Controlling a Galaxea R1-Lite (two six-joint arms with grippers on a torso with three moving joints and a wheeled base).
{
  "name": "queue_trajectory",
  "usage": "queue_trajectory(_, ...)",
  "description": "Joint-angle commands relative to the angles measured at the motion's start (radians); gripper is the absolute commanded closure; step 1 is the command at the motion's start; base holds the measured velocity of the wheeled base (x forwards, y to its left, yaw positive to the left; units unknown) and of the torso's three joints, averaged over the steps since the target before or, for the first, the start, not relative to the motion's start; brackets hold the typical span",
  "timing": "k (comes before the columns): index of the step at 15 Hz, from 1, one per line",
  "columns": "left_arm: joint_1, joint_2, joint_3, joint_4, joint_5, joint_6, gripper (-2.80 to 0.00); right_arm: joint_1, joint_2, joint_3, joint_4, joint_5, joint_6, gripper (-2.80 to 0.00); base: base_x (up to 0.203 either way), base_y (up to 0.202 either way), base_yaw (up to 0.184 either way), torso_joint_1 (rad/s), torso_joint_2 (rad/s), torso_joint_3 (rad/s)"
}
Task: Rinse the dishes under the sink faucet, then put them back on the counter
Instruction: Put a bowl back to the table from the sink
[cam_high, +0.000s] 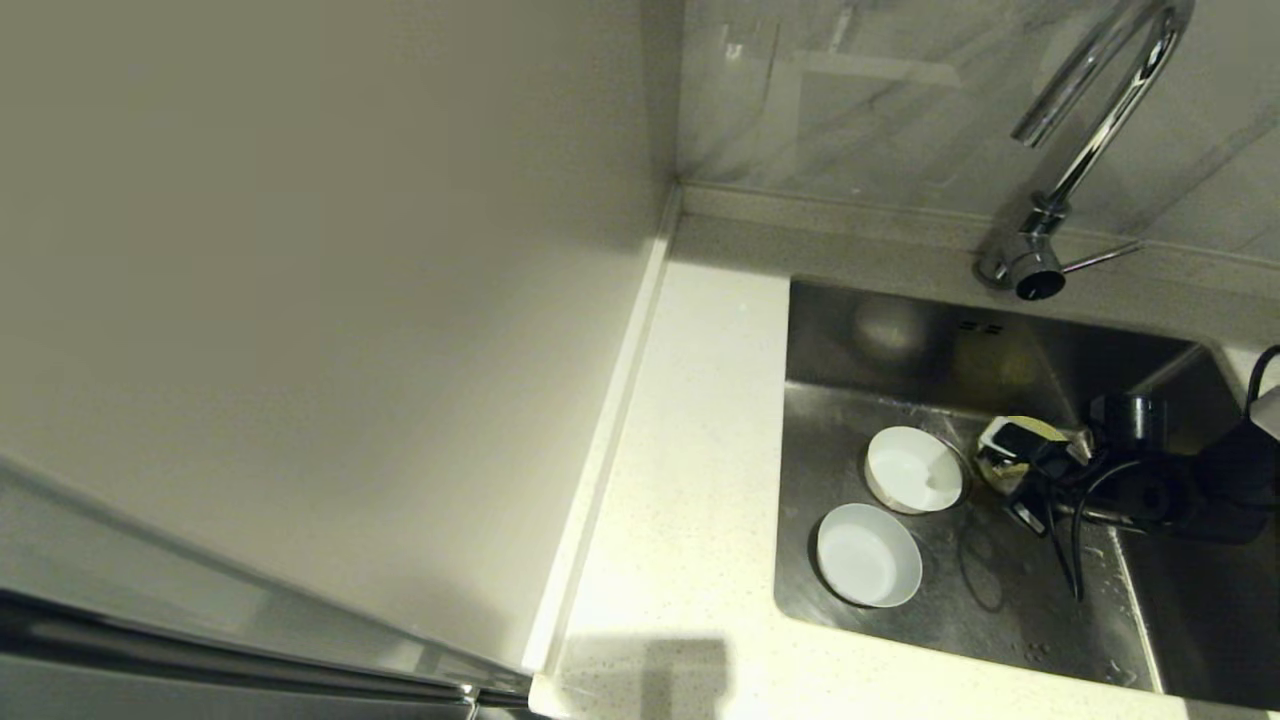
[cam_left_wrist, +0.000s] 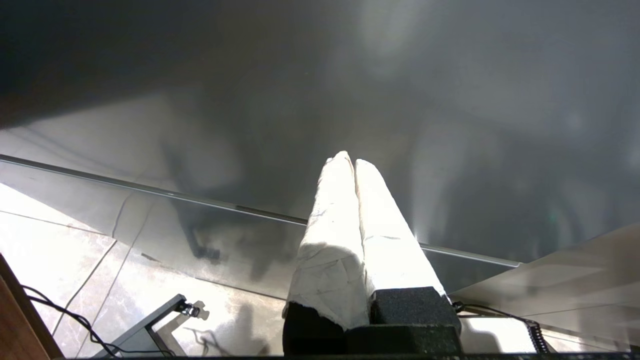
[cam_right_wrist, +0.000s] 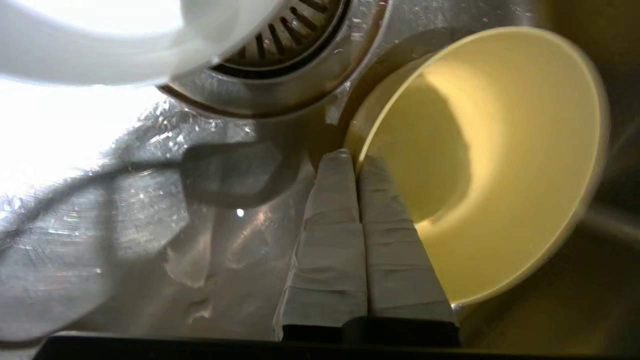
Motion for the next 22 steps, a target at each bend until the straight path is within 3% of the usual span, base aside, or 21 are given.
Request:
queue_trajectory(1,0.001,-0.003,0.000,-0.001,0.002,-0.001,0.00,0.007,0.025,-0.015,-0.002,0.002,-0.005,0.00,0.000,0.000,0.000,0.000,0.00,0.000)
queue_trajectory(8,0.001,-0.003,0.000,-0.001,0.000,-0.001,0.00,-0.010,-0.058,-0.036,0.014,0.001,0.033,0.00,0.000,0.000,0.000,0.000,0.00,0.000)
queue_trajectory(15,0.001,-0.003,0.000,-0.001,0.001,-0.001,0.00,-0.087,-0.354,0.116,0.079,0.011,0.122,0.00,0.000,0.000,0.000,0.000,0.00,0.000)
queue_trajectory(19,0.001,-0.003,0.000,-0.001,0.000,-0.001,0.00,-0.172,-0.592,0.142,0.224,0.022,0.126,0.00,0.000,0.000,0.000,0.000,0.00,0.000)
queue_trajectory(22,0.001,-0.003,0.000,-0.001,0.000,-0.001,0.00,-0.226,-0.743,0.141,0.325,0.096,0.180,0.00,0.000,0.000,0.000,0.000,0.00,0.000)
